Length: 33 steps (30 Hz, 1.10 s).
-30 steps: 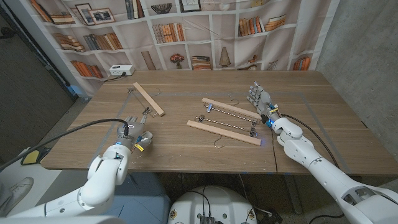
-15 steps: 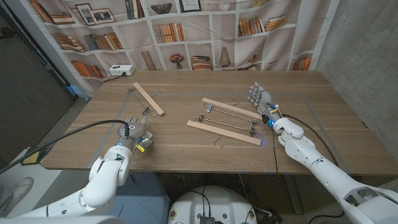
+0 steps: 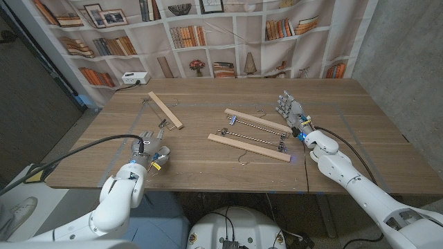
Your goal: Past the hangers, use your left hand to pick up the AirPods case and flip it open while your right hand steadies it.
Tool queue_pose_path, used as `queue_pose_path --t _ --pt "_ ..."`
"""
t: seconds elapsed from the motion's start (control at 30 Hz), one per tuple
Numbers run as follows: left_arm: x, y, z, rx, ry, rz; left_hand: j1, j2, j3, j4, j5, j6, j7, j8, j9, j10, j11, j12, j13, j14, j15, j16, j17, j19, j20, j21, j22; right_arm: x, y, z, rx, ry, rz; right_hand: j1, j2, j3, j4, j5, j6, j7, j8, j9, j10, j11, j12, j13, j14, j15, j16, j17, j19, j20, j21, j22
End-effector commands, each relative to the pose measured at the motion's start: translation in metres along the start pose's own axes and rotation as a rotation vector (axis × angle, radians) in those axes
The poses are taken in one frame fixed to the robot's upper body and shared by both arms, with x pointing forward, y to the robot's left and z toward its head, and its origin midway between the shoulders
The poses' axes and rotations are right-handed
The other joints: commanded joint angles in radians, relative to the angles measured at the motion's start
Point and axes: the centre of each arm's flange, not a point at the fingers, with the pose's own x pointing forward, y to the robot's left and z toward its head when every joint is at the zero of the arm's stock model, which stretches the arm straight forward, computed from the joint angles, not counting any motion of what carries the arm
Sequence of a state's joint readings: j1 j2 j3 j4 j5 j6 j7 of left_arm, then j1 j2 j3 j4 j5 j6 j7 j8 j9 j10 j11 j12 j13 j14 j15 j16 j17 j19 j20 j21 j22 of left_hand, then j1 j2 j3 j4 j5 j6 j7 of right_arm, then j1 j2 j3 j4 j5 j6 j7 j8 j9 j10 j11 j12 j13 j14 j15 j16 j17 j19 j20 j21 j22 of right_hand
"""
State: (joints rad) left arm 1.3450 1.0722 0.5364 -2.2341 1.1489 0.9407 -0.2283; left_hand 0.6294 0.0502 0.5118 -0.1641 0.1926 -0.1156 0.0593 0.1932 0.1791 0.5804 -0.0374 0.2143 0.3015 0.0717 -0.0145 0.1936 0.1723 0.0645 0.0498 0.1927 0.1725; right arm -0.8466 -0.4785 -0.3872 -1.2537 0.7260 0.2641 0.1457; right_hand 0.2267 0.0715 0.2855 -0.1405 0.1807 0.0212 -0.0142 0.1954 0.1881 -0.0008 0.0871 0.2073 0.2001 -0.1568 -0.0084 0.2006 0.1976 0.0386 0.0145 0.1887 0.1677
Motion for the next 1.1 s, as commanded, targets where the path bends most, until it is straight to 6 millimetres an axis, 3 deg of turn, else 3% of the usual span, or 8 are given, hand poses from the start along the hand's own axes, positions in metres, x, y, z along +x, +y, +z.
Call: queue_pose_path --t 0.03,0.2,0.3,0.53,0.77,1.1 --pt "-0.0008 -0.0047 -0.0004 -0.012 0.005 0.009 0.004 0.013 0.014 -0.001 0.005 0.006 -0.001 0.002 0.001 -0.007 -0.005 -0.006 -0.001 0.008 -0.004 0.001 0.002 0.007 -0.003 0.002 0.000 0.0016 0.0027 0.0003 -0.005 0.002 0.004 0.003 0.003 -0.002 0.005 -0.003 0.000 -0.007 0.002 0.005 -0.002 -0.003 0.001 0.001 -0.007 0.000 0.000 0.003 -0.004 -0.002 -0.003 0.001" --pt "-0.0003 -0.0062 0.0007 -0.017 0.003 0.015 0.005 0.016 0.016 -0.001 0.005 0.006 -0.004 0.001 0.002 -0.019 -0.010 -0.011 -0.003 0.009 -0.005 0.001 0.002 0.009 -0.004 0.003 0.000 0.0021 0.0037 -0.0001 -0.006 0.004 0.004 0.003 0.003 -0.002 0.005 -0.003 0.000 -0.007 0.002 0.005 -0.002 -0.004 0.001 0.001 -0.007 0.000 0.000 0.002 -0.005 -0.003 -0.003 0.001" --pt "0.0000 -0.0069 0.0004 -0.025 0.001 0.023 0.005 0.018 0.019 0.001 0.004 0.008 -0.006 0.000 0.002 -0.076 -0.001 -0.027 -0.007 0.009 -0.004 -0.004 0.001 0.011 -0.004 0.002 0.000 0.0022 0.0038 -0.0005 -0.007 0.006 0.003 0.003 0.003 -0.002 0.006 -0.003 0.000 -0.008 0.002 0.005 -0.001 -0.003 0.001 0.001 -0.007 0.000 0.000 0.002 -0.005 -0.002 -0.003 0.001" --pt "0.0014 -0.0083 0.0015 -0.028 -0.004 0.020 0.002 0.017 0.018 0.003 0.003 0.011 -0.007 0.000 0.002 -0.080 -0.009 -0.023 -0.010 0.008 -0.004 -0.006 0.001 0.012 -0.004 0.002 0.001 0.0013 0.0036 -0.0016 -0.005 0.008 0.001 0.003 0.004 -0.003 0.006 -0.003 0.002 -0.007 0.003 0.005 0.000 -0.002 0.002 0.001 -0.006 -0.002 0.001 0.002 -0.005 -0.002 -0.002 0.001" --pt "0.0028 -0.0103 0.0043 -0.037 -0.012 0.016 0.008 0.025 0.025 0.001 0.004 0.020 -0.011 0.003 0.002 -0.059 -0.046 -0.012 -0.015 0.014 -0.014 -0.004 0.001 0.014 -0.004 0.002 0.001 -0.0008 0.0004 -0.0007 -0.010 0.009 -0.006 0.003 0.004 -0.003 0.006 -0.003 0.003 -0.008 0.003 0.005 0.000 -0.002 0.002 0.001 -0.006 -0.003 0.000 0.002 -0.005 -0.003 -0.002 0.001" --pt "0.0038 -0.0122 0.0079 -0.039 -0.015 0.001 0.014 0.031 0.030 0.000 0.005 0.029 -0.011 0.004 0.001 -0.054 -0.042 -0.009 -0.019 0.019 -0.020 -0.003 0.001 0.016 -0.007 0.002 0.000 0.0000 -0.0008 -0.0015 -0.006 0.011 -0.005 0.002 0.005 -0.003 0.006 -0.003 0.004 -0.009 0.003 0.005 0.000 -0.003 0.002 0.001 -0.005 -0.002 0.001 0.002 -0.005 -0.003 -0.002 0.001"
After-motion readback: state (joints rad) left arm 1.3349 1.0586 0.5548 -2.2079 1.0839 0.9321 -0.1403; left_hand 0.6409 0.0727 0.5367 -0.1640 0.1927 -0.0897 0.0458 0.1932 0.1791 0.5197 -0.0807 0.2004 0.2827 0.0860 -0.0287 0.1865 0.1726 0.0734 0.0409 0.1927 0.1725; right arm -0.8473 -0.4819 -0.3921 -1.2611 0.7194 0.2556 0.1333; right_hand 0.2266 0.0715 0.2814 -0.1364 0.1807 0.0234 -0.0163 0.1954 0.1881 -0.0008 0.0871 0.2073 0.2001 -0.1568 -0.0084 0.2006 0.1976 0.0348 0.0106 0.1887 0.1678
